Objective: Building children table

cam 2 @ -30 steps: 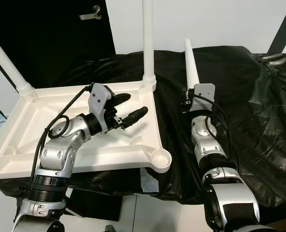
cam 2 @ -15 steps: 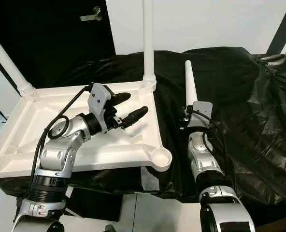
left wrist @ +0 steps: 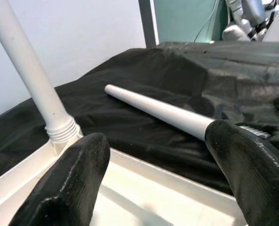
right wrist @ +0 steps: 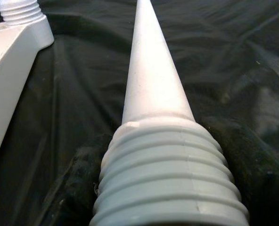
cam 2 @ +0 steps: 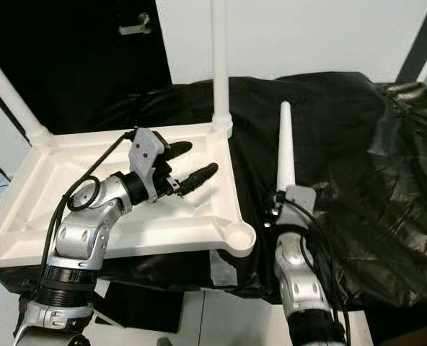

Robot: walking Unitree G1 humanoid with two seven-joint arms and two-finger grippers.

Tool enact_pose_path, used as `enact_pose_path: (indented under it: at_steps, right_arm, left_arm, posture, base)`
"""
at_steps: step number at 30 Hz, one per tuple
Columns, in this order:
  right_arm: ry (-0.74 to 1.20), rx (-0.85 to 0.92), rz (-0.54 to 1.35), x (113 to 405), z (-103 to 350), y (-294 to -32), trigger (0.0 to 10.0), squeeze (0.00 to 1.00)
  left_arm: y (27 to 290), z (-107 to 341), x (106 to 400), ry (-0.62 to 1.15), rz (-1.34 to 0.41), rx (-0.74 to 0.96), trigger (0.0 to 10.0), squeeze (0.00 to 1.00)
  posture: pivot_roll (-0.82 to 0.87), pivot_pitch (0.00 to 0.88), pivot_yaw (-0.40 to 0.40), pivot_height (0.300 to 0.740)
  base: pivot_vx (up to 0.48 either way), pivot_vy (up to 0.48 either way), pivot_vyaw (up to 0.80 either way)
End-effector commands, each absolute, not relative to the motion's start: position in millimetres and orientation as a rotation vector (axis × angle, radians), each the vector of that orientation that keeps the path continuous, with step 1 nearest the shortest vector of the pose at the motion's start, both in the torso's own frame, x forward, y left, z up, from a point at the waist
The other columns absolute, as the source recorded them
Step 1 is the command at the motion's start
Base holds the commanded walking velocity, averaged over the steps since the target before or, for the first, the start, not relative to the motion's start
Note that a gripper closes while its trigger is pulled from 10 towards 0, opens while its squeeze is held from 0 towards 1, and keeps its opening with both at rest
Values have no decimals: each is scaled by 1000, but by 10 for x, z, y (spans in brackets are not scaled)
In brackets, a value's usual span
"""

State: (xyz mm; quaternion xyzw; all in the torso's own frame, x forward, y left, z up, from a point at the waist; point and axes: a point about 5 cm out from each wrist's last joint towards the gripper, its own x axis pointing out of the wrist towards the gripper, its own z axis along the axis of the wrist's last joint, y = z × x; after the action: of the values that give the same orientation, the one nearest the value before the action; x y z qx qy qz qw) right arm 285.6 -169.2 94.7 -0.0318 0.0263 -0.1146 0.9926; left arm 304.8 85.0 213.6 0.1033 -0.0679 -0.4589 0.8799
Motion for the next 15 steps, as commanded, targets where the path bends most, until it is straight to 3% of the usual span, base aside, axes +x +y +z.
enact_pose_path:
  at_steps: [1, 6, 7, 15]
  right_arm:
    - [91, -60, -222, 2769, 918, -1663, 10000, 0]
    - [103, -64, -221, 2679, 940, -1665, 10000, 0]
    - [101, -66, -223, 2669, 962, -1671, 10000, 1000]
    - [45, -61, -227, 2674, 1127, -1704, 10000, 1000]
  left_arm:
    - [854, 2117, 3062, -136, -894, 232, 10000, 0]
    - [834, 2091, 3034, -125, -932, 241, 10000, 0]
    - [827, 2088, 3031, -125, -936, 245, 10000, 0]
    - [814, 2087, 3031, -122, -944, 255, 10000, 0]
  posture:
    - [-37, 0, 90, 740]
    - [-48, 0, 102, 740]
    - [-49, 0, 102, 740]
    - [-52, 0, 100, 740]
  base:
    - [0, 0, 0]
    - [0, 0, 0]
    - [0, 0, 0]
    - [0, 0, 0]
